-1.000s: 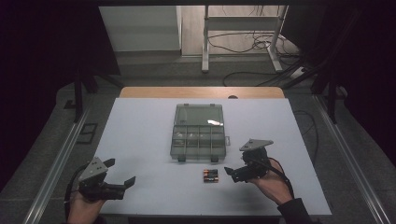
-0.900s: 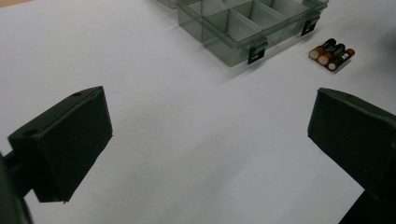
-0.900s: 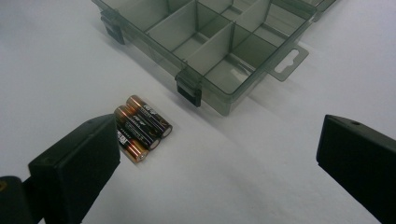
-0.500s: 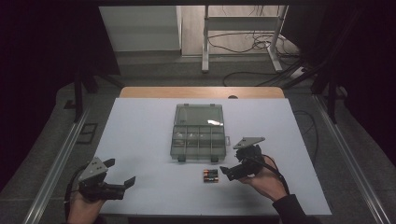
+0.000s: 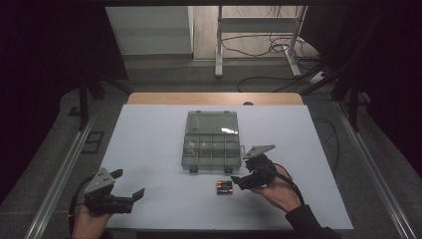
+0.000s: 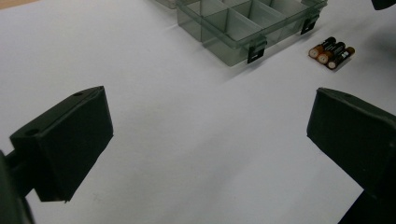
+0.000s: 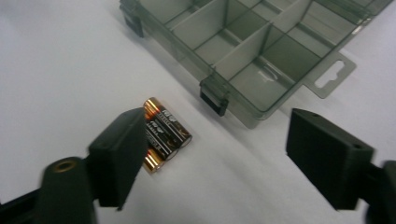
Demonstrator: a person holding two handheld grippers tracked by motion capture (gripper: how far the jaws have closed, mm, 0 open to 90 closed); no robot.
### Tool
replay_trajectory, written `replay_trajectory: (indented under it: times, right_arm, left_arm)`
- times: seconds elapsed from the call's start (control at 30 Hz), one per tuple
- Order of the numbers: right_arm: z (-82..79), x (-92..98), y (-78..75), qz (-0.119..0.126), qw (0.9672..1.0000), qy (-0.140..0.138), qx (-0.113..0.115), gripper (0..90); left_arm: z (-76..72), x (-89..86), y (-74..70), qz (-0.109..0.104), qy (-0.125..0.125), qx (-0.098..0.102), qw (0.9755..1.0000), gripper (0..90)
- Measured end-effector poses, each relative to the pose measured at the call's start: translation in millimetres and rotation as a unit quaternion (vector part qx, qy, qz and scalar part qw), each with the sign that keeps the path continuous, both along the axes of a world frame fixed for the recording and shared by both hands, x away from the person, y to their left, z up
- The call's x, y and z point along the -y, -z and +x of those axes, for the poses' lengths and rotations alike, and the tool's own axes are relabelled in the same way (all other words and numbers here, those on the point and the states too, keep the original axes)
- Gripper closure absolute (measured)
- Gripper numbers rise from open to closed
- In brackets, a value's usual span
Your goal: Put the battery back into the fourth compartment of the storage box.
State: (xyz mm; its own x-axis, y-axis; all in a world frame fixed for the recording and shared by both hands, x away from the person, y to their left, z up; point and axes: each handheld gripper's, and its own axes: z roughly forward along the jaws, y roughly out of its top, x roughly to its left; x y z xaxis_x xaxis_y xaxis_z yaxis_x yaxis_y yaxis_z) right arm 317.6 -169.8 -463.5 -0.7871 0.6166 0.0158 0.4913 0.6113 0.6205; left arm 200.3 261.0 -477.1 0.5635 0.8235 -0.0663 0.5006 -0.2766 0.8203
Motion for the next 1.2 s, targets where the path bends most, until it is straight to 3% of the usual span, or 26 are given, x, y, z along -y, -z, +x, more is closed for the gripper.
replay_trajectory:
  times: [0.43,0.57,0.77,1.2]
  right_arm:
    - [7.8,-10.3,7.9,-0.025,0.9984,-0.041,-0.031,51.7]
    - [8.5,-15.3,11.1,-0.034,0.9975,-0.056,-0.027,60.1]
    - [11.8,-23.3,17.1,-0.040,0.9959,-0.070,-0.041,64.6]
    - [16.0,-39.7,29.0,-0.069,0.9913,-0.105,-0.040,70.6]
  left_arm:
    - [-0.1,0.4,0.1,0.003,0.001,0.000,1.0000,1.1]
    - [-0.1,0.6,0.1,0.005,0.002,-0.001,1.0000,1.3]
    - [-0.1,0.7,0.1,0.006,0.002,0.000,1.0000,1.5]
    - [0.0,0.8,0.4,0.011,0.000,-0.001,0.9999,1.8]
